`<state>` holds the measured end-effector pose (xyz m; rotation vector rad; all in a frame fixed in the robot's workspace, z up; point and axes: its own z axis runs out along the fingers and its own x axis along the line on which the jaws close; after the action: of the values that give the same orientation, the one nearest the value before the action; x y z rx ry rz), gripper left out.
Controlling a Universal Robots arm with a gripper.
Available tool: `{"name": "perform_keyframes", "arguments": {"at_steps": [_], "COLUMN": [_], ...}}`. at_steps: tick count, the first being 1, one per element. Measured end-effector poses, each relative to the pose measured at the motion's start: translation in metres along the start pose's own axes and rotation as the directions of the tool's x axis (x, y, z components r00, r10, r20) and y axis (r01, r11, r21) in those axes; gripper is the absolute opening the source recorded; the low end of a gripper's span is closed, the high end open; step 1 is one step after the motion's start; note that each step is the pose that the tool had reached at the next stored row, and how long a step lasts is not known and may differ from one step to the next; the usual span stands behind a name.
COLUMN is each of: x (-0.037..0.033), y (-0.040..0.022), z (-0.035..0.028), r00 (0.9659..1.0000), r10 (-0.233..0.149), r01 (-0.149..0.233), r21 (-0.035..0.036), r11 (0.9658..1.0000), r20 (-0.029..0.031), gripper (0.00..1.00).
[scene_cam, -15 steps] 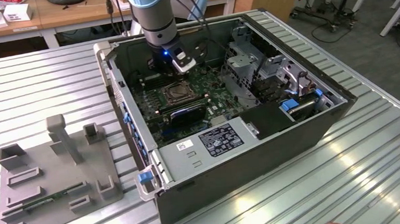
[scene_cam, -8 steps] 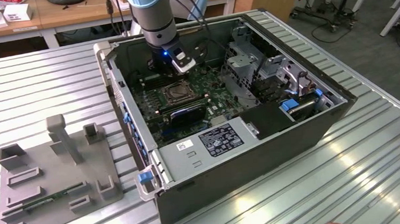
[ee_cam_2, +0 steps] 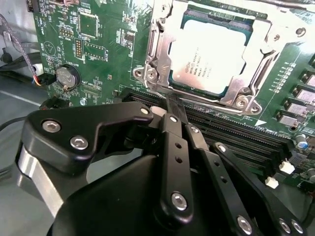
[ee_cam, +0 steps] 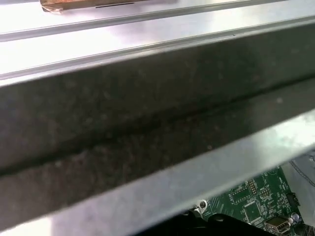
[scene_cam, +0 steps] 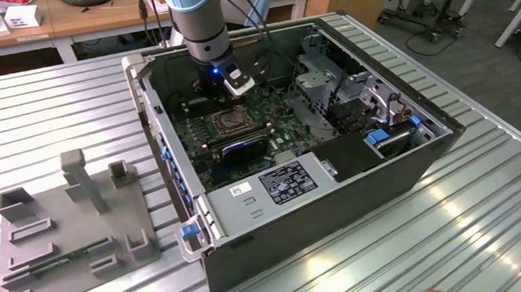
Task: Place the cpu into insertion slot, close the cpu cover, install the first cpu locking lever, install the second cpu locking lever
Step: 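Install the first cpu locking lever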
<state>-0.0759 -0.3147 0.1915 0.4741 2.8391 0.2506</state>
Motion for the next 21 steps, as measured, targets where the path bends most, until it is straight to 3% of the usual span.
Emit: {"name": "perform_keyframes", "arguments": {"at_steps": [14, 21], "x": [0.0009, -0.0009], "y": [-0.0006, 0.0011], "z": [0.0026, -0.005], "r00": [1.0, 1.0], "r10": [0.0, 0.001], "r01": [0.0, -0.001], "r21": [-0.0018, -0.0026], "r11": [1.0, 1.0], "r20": [0.0007, 0.0004], "gripper": [0.1, 0.1]}}
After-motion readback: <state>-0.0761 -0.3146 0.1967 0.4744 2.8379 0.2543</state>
